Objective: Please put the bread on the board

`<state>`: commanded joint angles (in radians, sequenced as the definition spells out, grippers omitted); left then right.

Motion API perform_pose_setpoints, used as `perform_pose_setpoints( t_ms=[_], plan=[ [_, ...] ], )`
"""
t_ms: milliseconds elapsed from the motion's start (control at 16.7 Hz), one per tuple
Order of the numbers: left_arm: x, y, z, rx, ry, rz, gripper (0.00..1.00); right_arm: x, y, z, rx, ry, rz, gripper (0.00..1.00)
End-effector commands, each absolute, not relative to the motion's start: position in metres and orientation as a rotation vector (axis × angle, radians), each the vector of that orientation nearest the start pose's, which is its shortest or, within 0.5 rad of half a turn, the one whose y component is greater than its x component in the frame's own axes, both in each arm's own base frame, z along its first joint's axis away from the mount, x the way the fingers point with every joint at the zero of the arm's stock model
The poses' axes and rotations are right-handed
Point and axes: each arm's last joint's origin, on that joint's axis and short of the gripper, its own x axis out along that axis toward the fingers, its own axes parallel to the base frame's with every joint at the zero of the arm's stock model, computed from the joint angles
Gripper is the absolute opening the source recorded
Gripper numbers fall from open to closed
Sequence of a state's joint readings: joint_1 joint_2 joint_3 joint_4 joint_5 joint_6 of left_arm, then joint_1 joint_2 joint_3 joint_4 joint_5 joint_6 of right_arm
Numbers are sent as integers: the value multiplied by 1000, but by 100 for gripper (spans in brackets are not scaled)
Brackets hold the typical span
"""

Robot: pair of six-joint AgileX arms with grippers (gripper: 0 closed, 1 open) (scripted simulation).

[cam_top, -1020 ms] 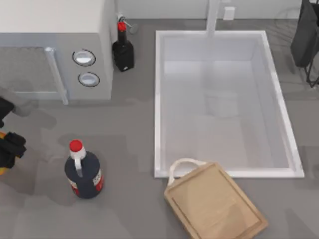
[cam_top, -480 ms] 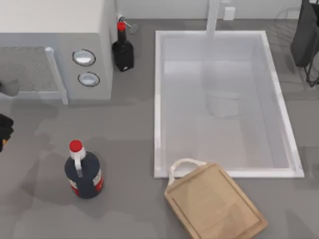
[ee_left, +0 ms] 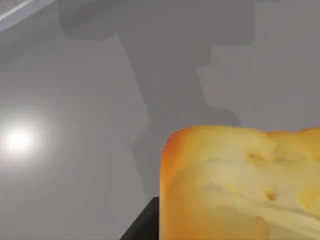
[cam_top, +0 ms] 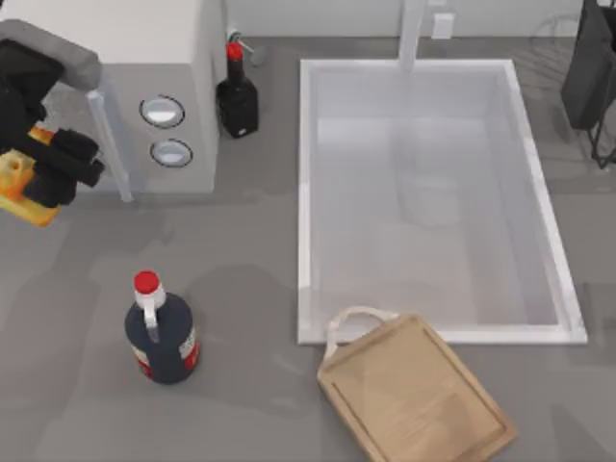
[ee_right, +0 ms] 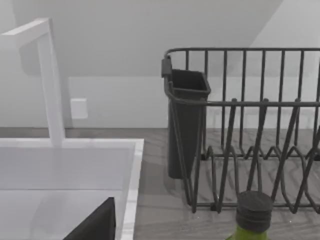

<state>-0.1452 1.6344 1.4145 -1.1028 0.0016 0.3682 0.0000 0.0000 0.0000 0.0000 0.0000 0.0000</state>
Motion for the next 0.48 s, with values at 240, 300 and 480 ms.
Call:
perform_pose_setpoints(
  t_ms=[240, 300, 480],
  plan=[
    [317, -139, 300, 269, 1188, -395, 0, 106, -1, 160, 0, 0, 0, 100],
    [314, -165, 300, 221, 1198, -398, 0, 106, -1, 160, 0, 0, 0, 100],
    [297, -241, 282, 89, 1303, -370, 0, 106, -1, 160, 0, 0, 0, 100]
  ],
)
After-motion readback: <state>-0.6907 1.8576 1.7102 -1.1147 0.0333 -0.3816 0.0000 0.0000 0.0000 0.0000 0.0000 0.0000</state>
